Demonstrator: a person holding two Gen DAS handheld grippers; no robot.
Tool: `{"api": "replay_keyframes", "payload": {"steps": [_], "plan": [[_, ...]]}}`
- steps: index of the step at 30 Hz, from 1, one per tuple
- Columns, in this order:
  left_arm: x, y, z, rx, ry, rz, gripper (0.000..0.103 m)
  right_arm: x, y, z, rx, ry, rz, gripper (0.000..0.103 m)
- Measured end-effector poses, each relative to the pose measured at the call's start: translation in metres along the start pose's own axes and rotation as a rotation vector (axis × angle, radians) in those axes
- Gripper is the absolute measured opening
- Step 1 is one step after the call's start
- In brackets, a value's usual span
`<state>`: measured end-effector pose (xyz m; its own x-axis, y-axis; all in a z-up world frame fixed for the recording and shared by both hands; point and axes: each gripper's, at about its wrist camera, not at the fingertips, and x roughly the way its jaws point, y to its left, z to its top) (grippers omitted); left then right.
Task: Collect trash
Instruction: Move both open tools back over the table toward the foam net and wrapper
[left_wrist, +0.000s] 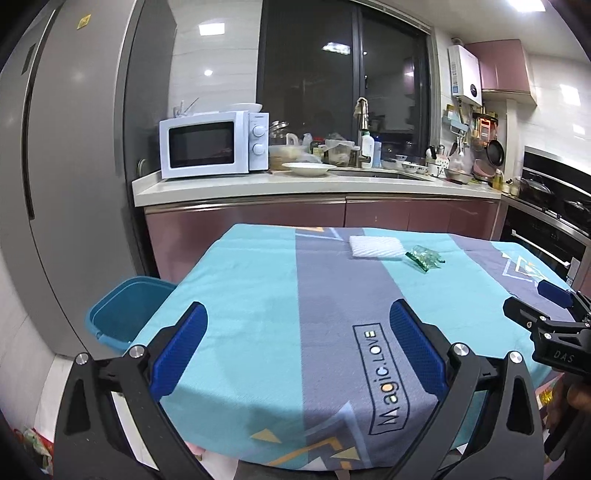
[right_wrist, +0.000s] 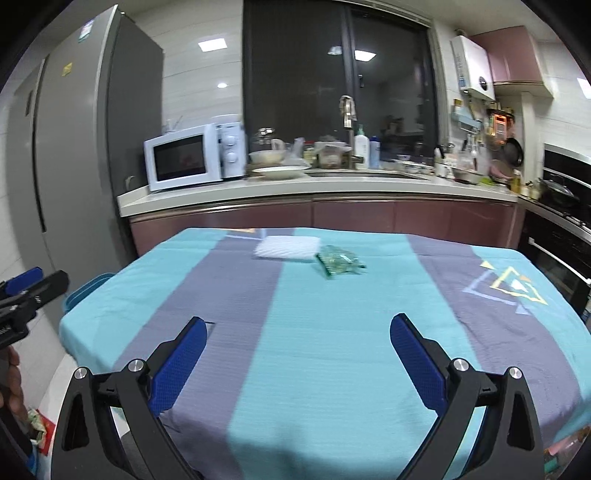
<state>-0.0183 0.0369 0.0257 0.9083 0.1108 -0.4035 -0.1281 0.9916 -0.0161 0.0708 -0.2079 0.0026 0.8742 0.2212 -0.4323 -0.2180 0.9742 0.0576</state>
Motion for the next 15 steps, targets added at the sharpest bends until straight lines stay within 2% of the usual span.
{"api": "replay_keyframes", "payload": {"steps": [7,15], "plan": [[0.023,-0.011,0.011,0.018,0.013,-0.026,0.097,0.009,-0.015,0.005,-0.001,0.0,-0.052,0.096],[0.076,-0.037,0.031,0.064,0.048,-0.07,0.097,0.038,-0.042,0.017,0.015,0.041,-0.104,0.096]]}}
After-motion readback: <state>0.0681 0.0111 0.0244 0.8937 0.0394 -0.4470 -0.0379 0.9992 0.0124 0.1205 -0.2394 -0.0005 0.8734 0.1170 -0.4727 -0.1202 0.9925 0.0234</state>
